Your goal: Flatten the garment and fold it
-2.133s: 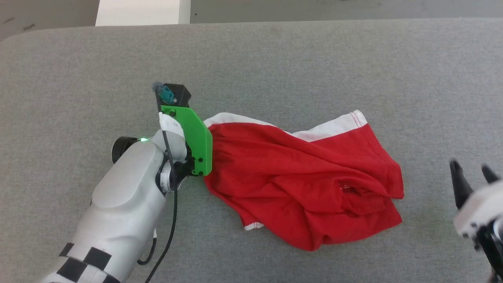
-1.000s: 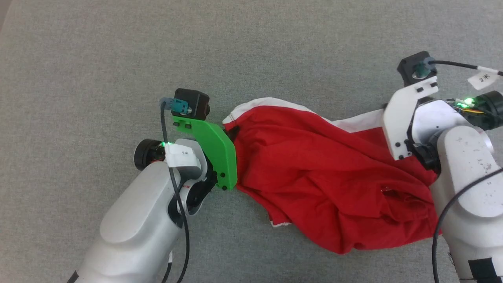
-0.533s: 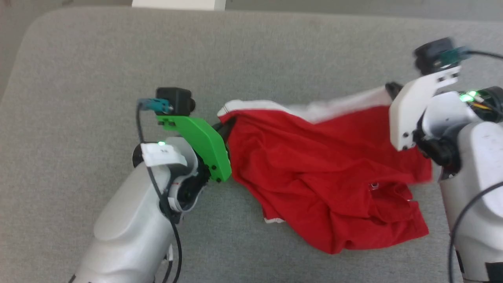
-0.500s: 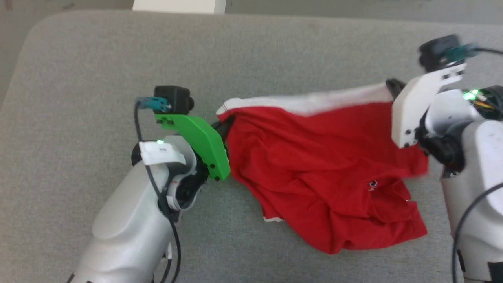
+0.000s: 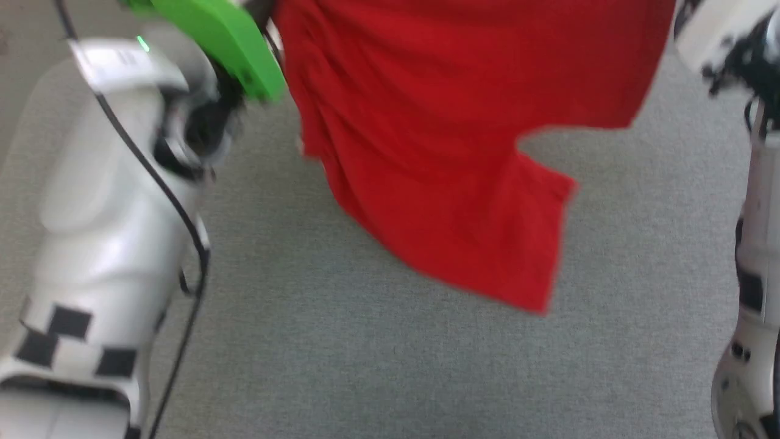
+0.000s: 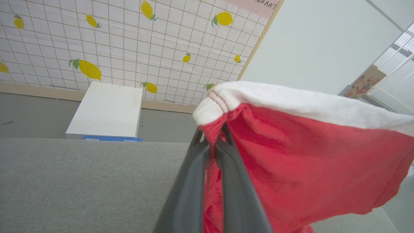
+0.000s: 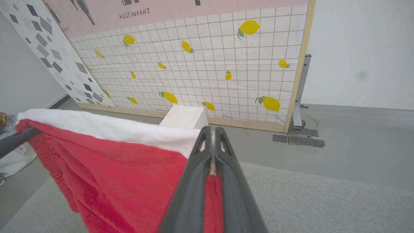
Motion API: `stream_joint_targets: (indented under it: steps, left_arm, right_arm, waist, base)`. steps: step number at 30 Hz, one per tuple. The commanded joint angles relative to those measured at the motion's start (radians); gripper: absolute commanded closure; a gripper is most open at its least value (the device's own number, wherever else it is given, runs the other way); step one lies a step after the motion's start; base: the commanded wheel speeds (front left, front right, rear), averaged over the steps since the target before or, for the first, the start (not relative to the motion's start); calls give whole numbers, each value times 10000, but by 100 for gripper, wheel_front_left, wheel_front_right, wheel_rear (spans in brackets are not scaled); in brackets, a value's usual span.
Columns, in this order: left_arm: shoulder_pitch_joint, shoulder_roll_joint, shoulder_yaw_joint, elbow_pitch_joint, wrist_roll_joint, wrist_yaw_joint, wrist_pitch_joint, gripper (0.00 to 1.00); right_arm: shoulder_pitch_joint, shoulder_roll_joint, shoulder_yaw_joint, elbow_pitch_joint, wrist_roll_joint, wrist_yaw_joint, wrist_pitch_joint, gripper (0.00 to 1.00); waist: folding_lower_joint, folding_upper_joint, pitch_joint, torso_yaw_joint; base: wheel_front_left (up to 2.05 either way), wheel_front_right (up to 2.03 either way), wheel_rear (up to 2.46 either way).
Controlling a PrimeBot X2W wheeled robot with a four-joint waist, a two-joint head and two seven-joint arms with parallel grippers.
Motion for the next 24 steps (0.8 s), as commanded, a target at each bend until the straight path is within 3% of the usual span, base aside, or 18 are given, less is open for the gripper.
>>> stream_joint_targets:
  steps: [1,6,15,24]
  left_arm:
    - [-476,-48,197,190,-53,88,-170,100]
    - [-2251,150,401,1113,507,195,-740,100]
    - [-4834,92,637,2340,1297,121,-2584,100]
    - [-5258,-99,728,3471,1232,-659,-3947,100]
  right_arm:
    - [-414,81,3,163,-118,-13,-59,100]
    - [-2160,397,-118,1005,-539,-13,-526,100]
    - [-4941,646,-466,2604,-1707,-13,-2692,100]
    - [-5731,671,45,3797,-1287,-13,-4244,100]
  waist:
    - [0,0,343,-206]
    - [0,0,1045,-523]
    - [0,0,2224,-840]
    - [0,0,2741,-783]
  base:
    - [0,0,0]
    - [0,0,0]
    - [0,0,0]
    - [0,0,0]
